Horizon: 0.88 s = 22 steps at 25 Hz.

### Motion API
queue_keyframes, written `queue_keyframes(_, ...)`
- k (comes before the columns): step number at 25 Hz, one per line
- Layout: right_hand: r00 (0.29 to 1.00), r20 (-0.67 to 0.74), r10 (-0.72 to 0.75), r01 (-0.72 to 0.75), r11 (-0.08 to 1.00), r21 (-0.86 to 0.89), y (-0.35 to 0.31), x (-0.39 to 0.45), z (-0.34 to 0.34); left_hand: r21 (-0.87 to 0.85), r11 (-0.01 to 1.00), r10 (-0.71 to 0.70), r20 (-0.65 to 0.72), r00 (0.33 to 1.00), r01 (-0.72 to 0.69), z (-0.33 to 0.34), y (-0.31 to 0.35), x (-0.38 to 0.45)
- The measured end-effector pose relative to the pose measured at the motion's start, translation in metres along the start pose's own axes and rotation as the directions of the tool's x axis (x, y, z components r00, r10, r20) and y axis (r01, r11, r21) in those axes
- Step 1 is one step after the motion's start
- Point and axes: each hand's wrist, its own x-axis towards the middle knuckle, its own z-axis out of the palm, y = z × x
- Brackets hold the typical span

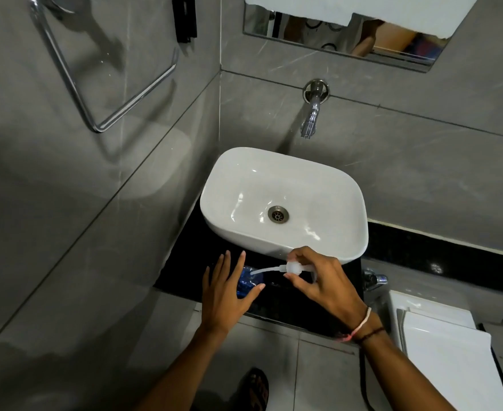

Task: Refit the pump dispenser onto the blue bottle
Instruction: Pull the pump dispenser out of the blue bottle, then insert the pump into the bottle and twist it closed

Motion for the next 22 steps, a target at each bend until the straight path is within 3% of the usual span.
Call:
queue_keyframes(7,0.941,0.326,-0.095,0.206,0.924,-0.323,-0.042,0.049,0.008,0.075,0.997,0.003,0.023,1.000,-0.005,0.002,-0.002,-0.001)
queue_keyframes(11,0.866,0.501,0.005,0.243,0.870,-0.429,-0.056,0.071,0.050,0.066,0.998,-0.009,0.044,0.999,0.006,0.002,-0.004,-0.002)
queue_keyframes(15,0.883,0.468,0.023,0.212,0.871,-0.444,-0.041,0.071,0.061,0.057,0.998,-0.009,0.037,0.999,0.007,0.001,-0.005,0.000)
queue_keyframes(19,0.951,0.306,0.053,0.020,0.973,-0.231,-0.036,0.061,0.054,0.066,0.998,-0.018,0.025,1.000,0.016,0.000,-0.003,0.002)
queue_keyframes(22,0.946,0.290,0.142,-0.093,0.980,-0.174,-0.028,0.059,0.058,0.077,0.997,-0.010,0.030,1.000,0.007,0.000,-0.003,0.003)
